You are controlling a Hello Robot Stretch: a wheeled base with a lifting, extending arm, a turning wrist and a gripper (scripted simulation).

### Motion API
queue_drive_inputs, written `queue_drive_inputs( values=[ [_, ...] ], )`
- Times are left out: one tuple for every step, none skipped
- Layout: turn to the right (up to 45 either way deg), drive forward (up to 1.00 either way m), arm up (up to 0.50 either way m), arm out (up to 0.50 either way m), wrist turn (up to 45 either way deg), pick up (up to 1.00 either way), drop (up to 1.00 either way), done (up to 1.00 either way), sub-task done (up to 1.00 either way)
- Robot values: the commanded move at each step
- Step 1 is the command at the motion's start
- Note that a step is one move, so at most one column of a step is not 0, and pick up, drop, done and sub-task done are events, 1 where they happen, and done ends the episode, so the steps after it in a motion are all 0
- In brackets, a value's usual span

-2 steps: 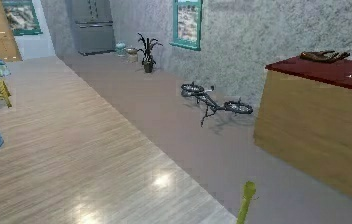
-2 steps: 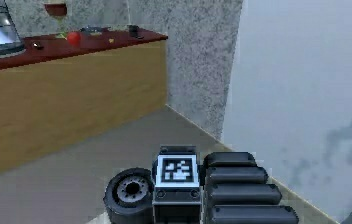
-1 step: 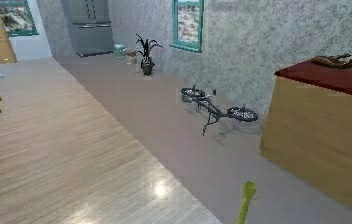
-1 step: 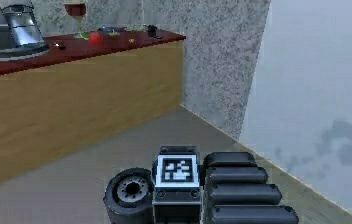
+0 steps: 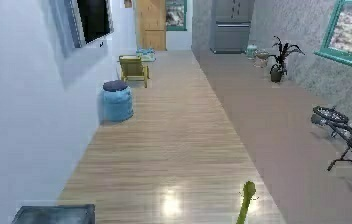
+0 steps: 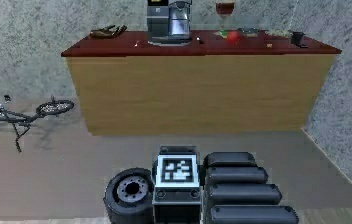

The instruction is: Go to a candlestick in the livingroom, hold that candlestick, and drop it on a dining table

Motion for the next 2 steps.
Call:
queue_drive_inputs(
  values=[
    [0.0,1.00,0.00,0.00,0.0,0.00,0.00,0.00,0.00],
    [0.0,1.00,0.00,0.00,0.0,0.00,0.00,0.00,0.00]
  ],
)
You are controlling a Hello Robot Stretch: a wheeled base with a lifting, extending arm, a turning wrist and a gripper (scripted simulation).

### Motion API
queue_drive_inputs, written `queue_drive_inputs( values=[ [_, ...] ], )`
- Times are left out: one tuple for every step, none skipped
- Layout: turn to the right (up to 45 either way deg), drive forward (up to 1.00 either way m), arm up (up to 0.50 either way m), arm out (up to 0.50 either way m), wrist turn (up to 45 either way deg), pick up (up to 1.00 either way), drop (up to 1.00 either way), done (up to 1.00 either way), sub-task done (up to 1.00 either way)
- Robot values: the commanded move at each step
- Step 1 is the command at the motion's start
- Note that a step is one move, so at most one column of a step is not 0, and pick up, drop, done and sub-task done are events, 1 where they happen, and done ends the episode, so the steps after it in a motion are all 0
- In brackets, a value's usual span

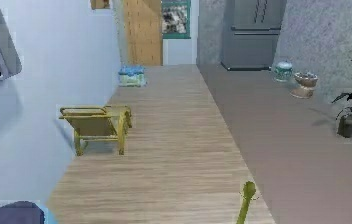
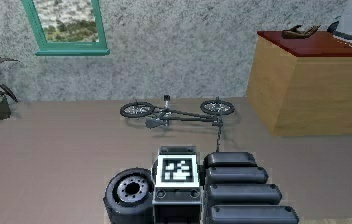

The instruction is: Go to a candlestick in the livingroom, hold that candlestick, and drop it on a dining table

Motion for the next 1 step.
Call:
queue_drive_inputs(
  values=[
    [-3.0,0.00,0.00,0.00,0.0,0.00,0.00,0.00,0.00]
  ],
)
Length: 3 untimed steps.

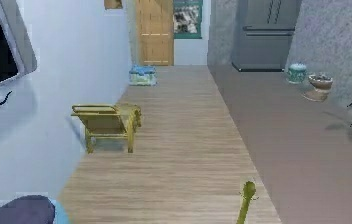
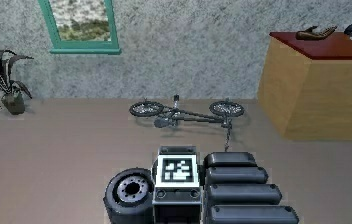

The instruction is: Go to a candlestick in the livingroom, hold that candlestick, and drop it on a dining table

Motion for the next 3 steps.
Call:
queue_drive_inputs(
  values=[
    [6.0,0.00,0.00,0.00,0.0,0.00,0.00,0.00,0.00],
    [0.0,1.00,0.00,0.00,0.0,0.00,0.00,0.00,0.00],
    [0.0,0.35,0.00,0.00,0.0,0.00,0.00,0.00,0.00]
  ],
)
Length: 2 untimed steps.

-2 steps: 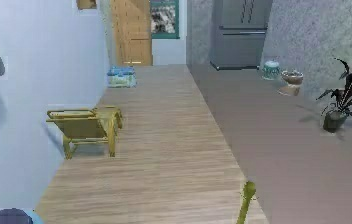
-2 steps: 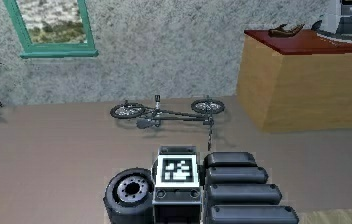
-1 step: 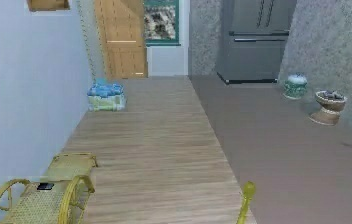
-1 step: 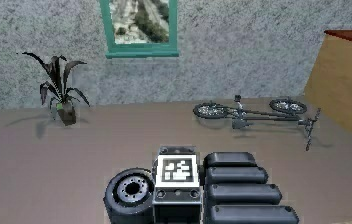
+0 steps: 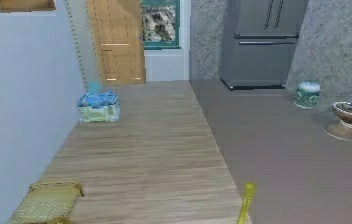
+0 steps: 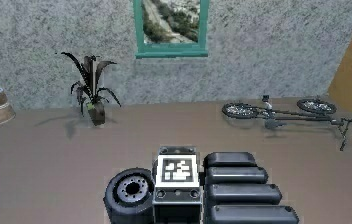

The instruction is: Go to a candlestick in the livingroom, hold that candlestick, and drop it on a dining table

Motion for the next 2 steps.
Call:
queue_drive_inputs(
  values=[
    [-3.0,0.00,0.00,0.00,0.0,0.00,0.00,0.00,0.00],
    [0.0,1.00,0.00,0.00,0.0,0.00,0.00,0.00,0.00]
  ],
)
